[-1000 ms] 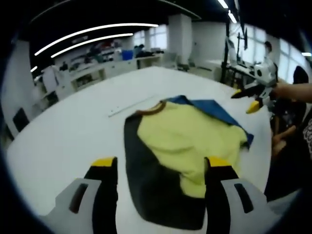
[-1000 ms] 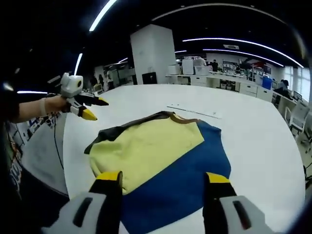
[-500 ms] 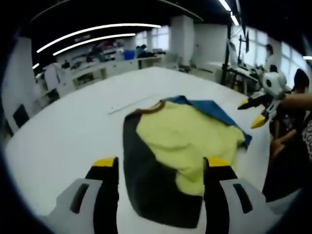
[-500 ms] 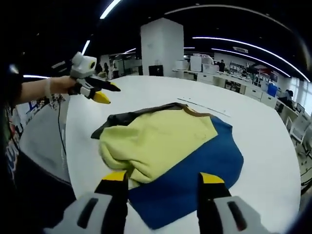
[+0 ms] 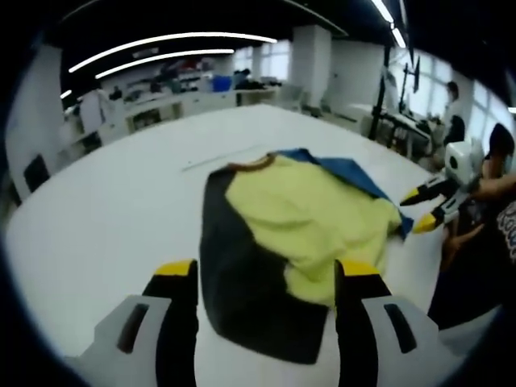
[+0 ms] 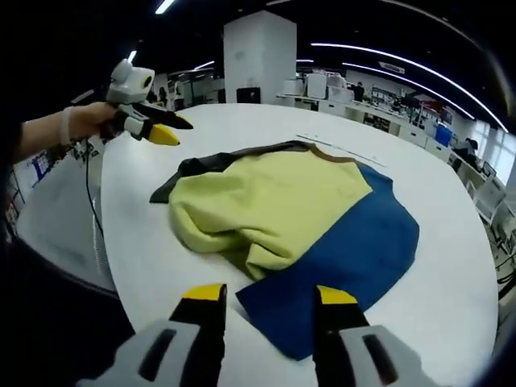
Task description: Fold the garment on the visible template until the final outline fits inside the template.
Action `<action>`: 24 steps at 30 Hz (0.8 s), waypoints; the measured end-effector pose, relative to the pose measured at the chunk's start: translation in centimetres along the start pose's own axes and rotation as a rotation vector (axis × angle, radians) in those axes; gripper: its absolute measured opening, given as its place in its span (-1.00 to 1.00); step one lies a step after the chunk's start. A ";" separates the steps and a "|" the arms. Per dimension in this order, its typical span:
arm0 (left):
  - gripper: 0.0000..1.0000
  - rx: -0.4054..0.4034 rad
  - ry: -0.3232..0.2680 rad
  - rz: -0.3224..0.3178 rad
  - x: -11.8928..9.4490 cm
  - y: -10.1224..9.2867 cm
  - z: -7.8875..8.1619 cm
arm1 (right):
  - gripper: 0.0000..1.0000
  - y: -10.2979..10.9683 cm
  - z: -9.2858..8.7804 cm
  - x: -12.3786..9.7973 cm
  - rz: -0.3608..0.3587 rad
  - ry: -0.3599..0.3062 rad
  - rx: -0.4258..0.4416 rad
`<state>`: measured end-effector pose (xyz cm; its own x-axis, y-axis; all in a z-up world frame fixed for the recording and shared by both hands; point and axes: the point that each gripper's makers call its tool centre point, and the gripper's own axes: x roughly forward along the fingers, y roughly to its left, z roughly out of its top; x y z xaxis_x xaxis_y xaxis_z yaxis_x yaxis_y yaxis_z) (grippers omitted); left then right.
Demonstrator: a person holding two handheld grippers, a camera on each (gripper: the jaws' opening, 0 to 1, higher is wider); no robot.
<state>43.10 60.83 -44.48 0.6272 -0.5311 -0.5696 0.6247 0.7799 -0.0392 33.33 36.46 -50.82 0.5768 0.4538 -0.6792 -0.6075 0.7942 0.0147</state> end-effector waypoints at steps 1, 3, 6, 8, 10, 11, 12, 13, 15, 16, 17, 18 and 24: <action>0.28 -0.003 0.003 0.000 0.0 0.0 -0.1 | -0.28 0.3 -0.2 0.1 0.001 0.007 0.000; 0.28 -0.005 0.006 -0.001 0.1 0.0 -0.4 | -0.34 0.7 -0.3 0.4 -0.001 0.011 -0.008; 0.27 -0.007 0.006 -0.002 0.0 -0.1 -0.4 | -0.37 1.1 -0.6 0.9 -0.001 0.024 -0.014; 0.27 -0.010 0.008 -0.001 0.0 0.0 -0.4 | -0.44 1.2 -0.7 1.1 -0.020 0.025 -0.058; 0.27 -0.013 0.006 0.000 0.0 0.0 -0.4 | -0.52 1.3 -0.8 1.3 -0.033 0.022 -0.066; 0.26 -0.014 0.004 0.000 0.0 0.1 -0.4 | -0.54 1.4 -0.6 1.3 -0.034 0.014 -0.075; 0.26 -0.013 0.004 0.000 -0.1 0.1 -0.4 | -0.55 1.4 -0.6 1.4 -0.037 0.012 -0.073; 0.26 -0.013 0.005 0.000 -0.1 0.2 -0.4 | -0.57 1.4 -0.6 1.5 -0.039 0.010 -0.078; 0.25 -0.018 0.006 0.002 -0.1 0.3 -0.5 | -0.63 1.2 -0.9 1.7 -0.047 0.028 -0.110; 0.25 -0.022 0.006 0.004 -0.1 0.4 -0.6 | -0.65 1.2 -0.9 1.8 -0.047 0.025 -0.113; 0.25 -0.025 0.006 0.004 0.0 0.4 -0.6 | -0.66 1.2 -0.9 1.8 -0.050 0.024 -0.120; 0.25 -0.025 0.005 0.003 0.0 0.4 -0.6 | -0.67 1.0 -1.0 1.9 -0.057 0.026 -0.124; 0.24 -0.030 0.009 0.001 0.0 0.4 -0.8 | -0.85 0.8 -1.5 2.0 -0.063 0.048 -0.144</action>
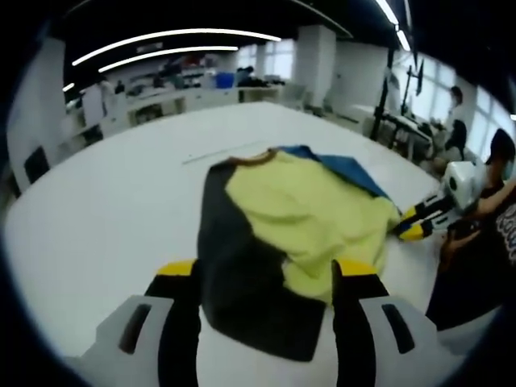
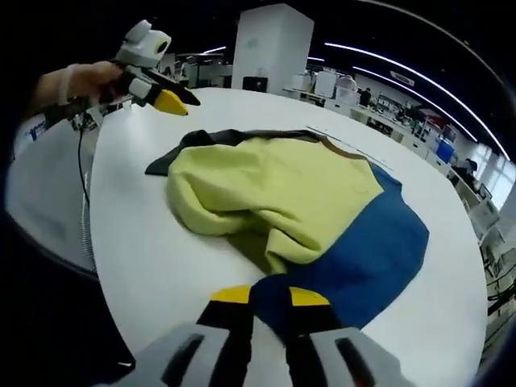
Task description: Fold the garment on the visible template until the final outline fits inside the template.
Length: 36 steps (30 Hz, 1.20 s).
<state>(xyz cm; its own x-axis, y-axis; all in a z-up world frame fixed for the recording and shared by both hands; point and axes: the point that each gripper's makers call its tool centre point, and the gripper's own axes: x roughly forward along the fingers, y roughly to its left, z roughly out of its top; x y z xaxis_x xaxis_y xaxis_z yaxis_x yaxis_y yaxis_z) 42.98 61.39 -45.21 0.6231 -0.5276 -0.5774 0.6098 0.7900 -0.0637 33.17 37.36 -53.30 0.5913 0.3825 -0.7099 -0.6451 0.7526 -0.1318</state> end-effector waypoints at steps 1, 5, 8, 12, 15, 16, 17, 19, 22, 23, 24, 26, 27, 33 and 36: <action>0.23 -0.002 -0.002 -0.001 0.0 0.0 0.0 | -0.85 0.1 -0.1 0.0 0.001 0.001 -0.005; 0.23 -0.004 0.000 -0.001 0.1 0.0 -0.1 | -0.99 -0.2 -0.3 0.0 -0.004 0.007 -0.016; 0.22 -0.007 0.001 -0.002 0.1 -0.1 -0.1 | -1.00 -0.4 0.0 -0.5 -0.004 -0.005 0.000; 0.22 -0.011 0.001 0.001 0.1 0.0 -0.2 | -1.00 -1.2 0.5 -1.5 -0.015 -0.035 0.036; 0.21 -0.015 0.000 0.001 0.1 0.0 -0.3 | -1.00 -2.5 1.4 -2.8 -0.030 -0.084 0.083; 0.21 -0.014 0.002 0.001 0.1 0.0 -0.3 | -1.00 -3.7 1.7 -3.5 -0.044 -0.096 0.111; 0.21 -0.014 0.003 0.001 0.1 0.0 -0.4 | -1.00 -4.5 2.1 -4.0 -0.055 -0.111 0.136; 0.20 -0.017 0.004 0.002 0.1 0.1 -0.4 | -1.00 -7.0 2.8 -5.4 -0.082 -0.136 0.194; 0.20 -0.019 0.002 0.006 0.1 0.3 -0.3 | -1.00 -10.7 3.0 -6.8 -0.120 -0.144 0.247; 0.20 -0.019 0.002 0.007 0.1 0.3 -0.3 | -1.00 -11.7 2.9 -7.0 -0.132 -0.143 0.269; 0.20 -0.018 0.000 0.009 0.1 0.4 -0.2 | -1.00 -13.0 2.9 -7.4 -0.140 -0.145 0.282; 0.19 -0.018 -0.004 0.013 0.1 0.5 0.0 | -1.00 -14.8 2.8 -7.9 -0.163 -0.148 0.304; 0.19 -0.020 -0.006 0.015 0.0 0.5 0.1 | -1.00 -15.6 2.8 -8.1 -0.170 -0.152 0.317; 0.17 -0.029 -0.012 0.031 -0.4 0.6 0.6 | -1.00 -21.1 2.7 -9.5 -0.225 -0.162 0.404; 0.16 -0.034 -0.006 0.037 -0.6 0.6 0.6 | -1.00 -23.4 2.3 -10.0 -0.258 -0.160 0.448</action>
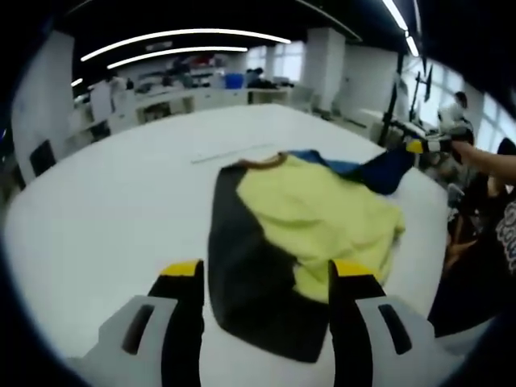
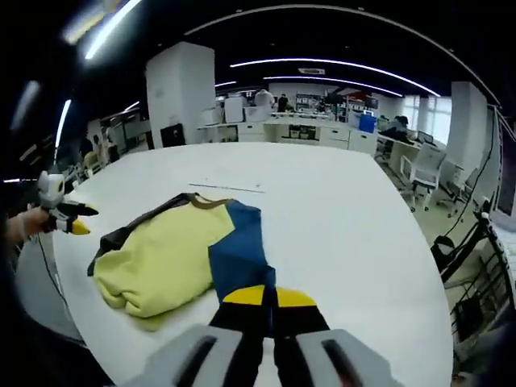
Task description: Fold the garment on the visible template until the final outline fits inside the template.
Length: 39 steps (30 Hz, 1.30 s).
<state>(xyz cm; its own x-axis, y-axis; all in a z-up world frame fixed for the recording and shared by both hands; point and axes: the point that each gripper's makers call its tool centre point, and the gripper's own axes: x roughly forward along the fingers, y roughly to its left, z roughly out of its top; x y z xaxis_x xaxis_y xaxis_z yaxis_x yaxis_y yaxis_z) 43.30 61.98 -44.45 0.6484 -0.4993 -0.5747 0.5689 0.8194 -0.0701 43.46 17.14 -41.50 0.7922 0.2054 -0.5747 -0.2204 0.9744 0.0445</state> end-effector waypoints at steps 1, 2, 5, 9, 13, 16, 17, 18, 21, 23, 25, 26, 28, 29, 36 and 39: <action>0.16 -0.002 0.002 0.002 0.0 0.0 0.0 | -1.00 -1.0 0.2 0.1 -0.016 -0.003 0.011; 0.16 -0.003 0.007 0.003 0.0 0.1 -0.1 | -1.00 -1.6 0.4 0.1 -0.025 -0.004 0.020; 0.15 -0.007 0.015 0.009 0.1 0.2 -0.2 | -1.00 -3.1 0.6 0.2 -0.047 -0.004 0.042; 0.14 -0.015 0.024 0.012 0.6 0.2 0.0 | -1.00 -5.8 0.5 0.9 -0.077 0.020 0.077; 0.14 -0.019 0.033 0.018 0.9 0.2 0.1 | -1.00 -7.8 0.6 1.6 -0.098 0.036 0.089; 0.14 -0.024 0.039 0.021 1.0 0.1 0.2 | -1.00 -10.0 0.6 2.3 -0.121 0.049 0.126; 0.13 -0.026 0.041 0.020 1.1 0.1 0.3 | -1.00 -10.6 0.5 2.6 -0.121 0.052 0.142; 0.13 -0.027 0.043 0.021 1.1 0.1 0.3 | -1.00 -11.4 0.4 3.0 -0.126 0.061 0.161; 0.12 -0.032 0.052 0.027 1.3 0.2 0.4 | -1.00 -14.2 0.6 4.3 -0.133 0.061 0.211; 0.10 -0.028 0.049 0.040 1.4 0.5 0.6 | -1.00 -15.7 -0.1 5.0 -0.148 0.096 0.258; 0.09 -0.034 0.052 0.049 1.5 0.7 0.7 | -1.00 -16.4 -0.2 5.2 -0.160 0.098 0.299; 0.09 -0.037 0.052 0.052 1.6 0.9 0.8 | -1.00 -16.7 -0.2 5.4 -0.162 0.100 0.314; 0.09 -0.037 0.056 0.056 1.6 1.1 0.8 | -1.00 -17.1 -0.5 5.4 -0.177 0.115 0.333; 0.08 -0.039 0.058 0.056 1.6 1.2 0.8 | -1.00 -17.2 -0.8 5.2 -0.192 0.128 0.335; 0.06 -0.043 0.078 0.076 1.8 1.8 0.5 | -1.00 -19.6 -2.4 7.2 -0.209 0.224 0.320; 0.05 -0.041 0.099 0.074 2.0 1.9 0.3 | -1.00 -21.6 -3.6 9.0 -0.205 0.270 0.317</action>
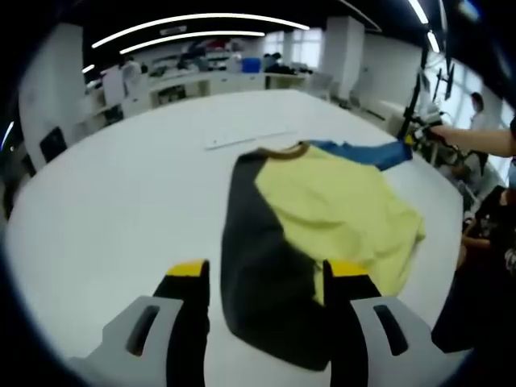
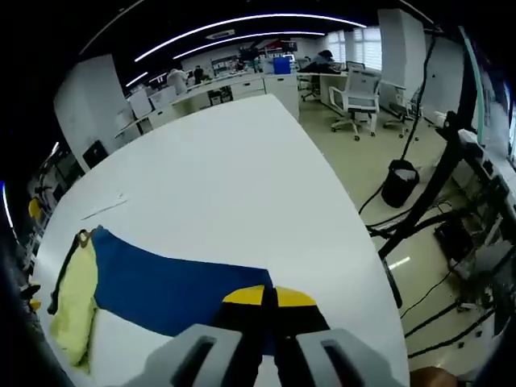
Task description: Fold the garment on the visible template until the final outline fits inside the template.
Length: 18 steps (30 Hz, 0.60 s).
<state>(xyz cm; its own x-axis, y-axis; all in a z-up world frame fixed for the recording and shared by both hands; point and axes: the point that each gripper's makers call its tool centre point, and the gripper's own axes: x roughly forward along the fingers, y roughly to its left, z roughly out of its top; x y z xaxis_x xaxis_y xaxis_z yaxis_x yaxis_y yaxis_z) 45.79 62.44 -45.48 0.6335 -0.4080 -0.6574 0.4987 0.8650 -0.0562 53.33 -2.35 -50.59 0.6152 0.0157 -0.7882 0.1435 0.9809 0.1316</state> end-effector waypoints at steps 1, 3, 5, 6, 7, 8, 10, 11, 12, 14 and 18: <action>0.05 0.002 0.005 0.001 0.1 0.0 0.0 | -1.00 -0.1 0.2 0.6 0.002 -0.002 -0.005; 0.04 0.007 0.018 -0.002 0.3 0.0 -0.1 | -1.00 0.6 -0.4 0.3 -0.003 0.005 -0.011; 0.04 0.007 0.023 -0.003 0.6 0.1 0.0 | -1.00 0.5 -0.6 0.9 -0.005 0.019 -0.014; 0.04 0.003 0.022 -0.002 0.8 0.1 0.1 | -1.00 0.6 -0.6 1.1 0.003 0.019 -0.025; 0.04 0.003 0.021 -0.002 0.9 0.3 0.2 | -1.00 0.6 -0.6 1.3 0.002 0.021 -0.022; 0.04 0.001 0.019 -0.001 0.9 0.3 0.2 | -1.00 0.5 -0.6 1.5 -0.001 0.024 -0.017; 0.04 -0.003 0.017 -0.005 1.1 0.0 0.4 | -1.00 0.4 0.0 2.1 0.013 0.017 0.011; 0.04 -0.001 0.019 -0.006 1.1 -0.1 0.4 | -1.00 0.4 0.1 2.2 0.013 0.016 0.006; 0.04 0.003 0.018 -0.008 1.1 -0.1 0.4 | -1.00 0.4 0.3 2.3 0.013 0.012 -0.016; 0.04 0.003 0.018 -0.008 1.2 -0.1 0.5 | -1.00 0.1 0.0 2.6 0.002 0.030 -0.037; 0.04 0.002 0.017 -0.009 1.3 -0.1 0.6 | -1.00 1.5 -1.1 0.6 -0.010 0.028 -0.035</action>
<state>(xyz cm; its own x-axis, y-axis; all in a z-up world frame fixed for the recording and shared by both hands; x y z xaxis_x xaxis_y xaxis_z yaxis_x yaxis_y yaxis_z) 46.92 61.66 -45.89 0.6186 -0.4110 -0.6697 0.5059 0.8604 -0.0608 53.09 -0.70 -51.52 0.5916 0.0112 -0.8062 0.1217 0.9872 0.1030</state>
